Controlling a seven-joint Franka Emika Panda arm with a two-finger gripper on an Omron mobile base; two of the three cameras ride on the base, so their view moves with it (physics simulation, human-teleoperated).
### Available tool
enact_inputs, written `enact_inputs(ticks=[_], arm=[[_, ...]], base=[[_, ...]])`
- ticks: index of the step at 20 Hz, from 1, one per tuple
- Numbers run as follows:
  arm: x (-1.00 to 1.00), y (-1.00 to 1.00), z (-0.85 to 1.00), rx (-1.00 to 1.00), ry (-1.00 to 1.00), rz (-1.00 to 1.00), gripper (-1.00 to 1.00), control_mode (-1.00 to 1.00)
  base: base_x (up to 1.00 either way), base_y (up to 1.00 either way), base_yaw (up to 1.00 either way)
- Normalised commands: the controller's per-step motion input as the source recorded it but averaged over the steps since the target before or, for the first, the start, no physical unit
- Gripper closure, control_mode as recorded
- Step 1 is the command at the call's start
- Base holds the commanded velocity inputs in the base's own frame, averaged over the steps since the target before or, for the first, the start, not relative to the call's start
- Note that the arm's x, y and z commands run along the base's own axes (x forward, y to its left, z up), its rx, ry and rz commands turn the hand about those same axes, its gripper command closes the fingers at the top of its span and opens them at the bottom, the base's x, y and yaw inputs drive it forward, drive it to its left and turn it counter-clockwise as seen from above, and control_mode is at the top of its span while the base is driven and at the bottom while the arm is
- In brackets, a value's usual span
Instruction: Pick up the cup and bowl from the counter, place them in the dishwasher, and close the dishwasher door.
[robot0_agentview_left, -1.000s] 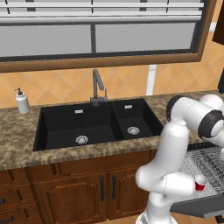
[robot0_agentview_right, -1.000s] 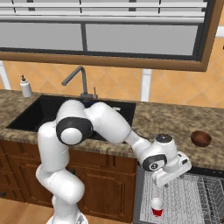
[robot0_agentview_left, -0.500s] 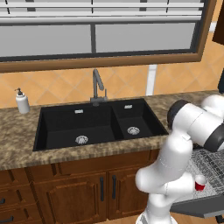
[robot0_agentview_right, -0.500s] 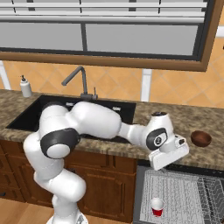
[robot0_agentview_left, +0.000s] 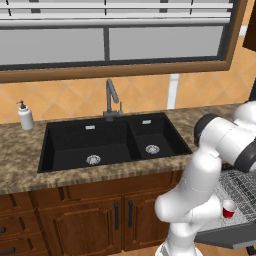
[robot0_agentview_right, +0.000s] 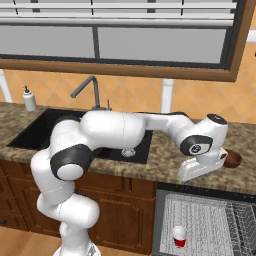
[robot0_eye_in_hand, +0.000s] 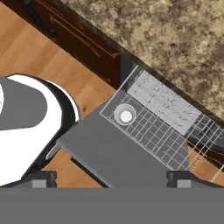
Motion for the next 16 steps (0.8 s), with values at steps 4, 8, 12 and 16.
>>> enact_inputs(ticks=[4, 8, 12, 16], arm=[[0.47, 0.17, 0.0, -0.09, -0.1, -0.15, -1.0, -1.0], [0.52, 0.02, -0.02, -0.09, 0.09, -0.17, -1.0, -1.0], [0.42, 0.0, 0.43, -0.06, 0.31, -0.18, -1.0, -1.0], [0.73, 0.03, 0.03, -0.08, 0.05, -0.37, -1.0, -1.0]], base=[[0.0, 0.0, 0.0], [0.0, 0.0, 0.0], [0.0, 0.0, 0.0], [0.0, 0.0, 0.0]])
